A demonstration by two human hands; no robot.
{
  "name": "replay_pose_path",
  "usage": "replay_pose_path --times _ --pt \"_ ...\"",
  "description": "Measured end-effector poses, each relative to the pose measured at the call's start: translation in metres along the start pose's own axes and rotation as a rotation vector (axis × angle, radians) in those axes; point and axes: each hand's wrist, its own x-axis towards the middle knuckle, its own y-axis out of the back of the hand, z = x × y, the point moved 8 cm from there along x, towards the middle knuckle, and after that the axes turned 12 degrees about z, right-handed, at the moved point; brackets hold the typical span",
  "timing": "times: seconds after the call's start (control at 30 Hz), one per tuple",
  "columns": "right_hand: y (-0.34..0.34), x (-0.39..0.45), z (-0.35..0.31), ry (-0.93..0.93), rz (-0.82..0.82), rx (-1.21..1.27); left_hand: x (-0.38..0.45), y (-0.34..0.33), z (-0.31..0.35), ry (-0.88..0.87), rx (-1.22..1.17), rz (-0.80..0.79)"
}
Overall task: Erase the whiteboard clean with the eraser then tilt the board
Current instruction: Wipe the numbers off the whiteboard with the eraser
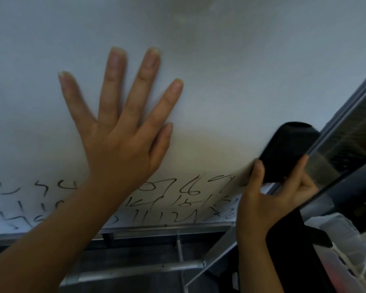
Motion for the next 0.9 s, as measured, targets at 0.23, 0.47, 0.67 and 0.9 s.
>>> replay_pose_path --times 0.23,0.47,0.67,0.9 --pt "0.009 0.016 0.016 0.087 0.014 -0.072 0.000 0.000 0.006 -0.007 -0.010 0.004" --pt "0.004 0.003 0.004 0.031 0.015 -0.066 -0.003 -0.002 -0.003 0.023 -0.039 -0.011" --pt "-0.005 -0.026 -0.026 0.210 -0.157 0.001 -0.003 0.002 0.001 -0.009 -0.011 0.021" --pt "0.012 0.005 0.017 0.087 -0.068 -0.152 -0.002 0.005 0.000 0.026 -0.016 0.018"
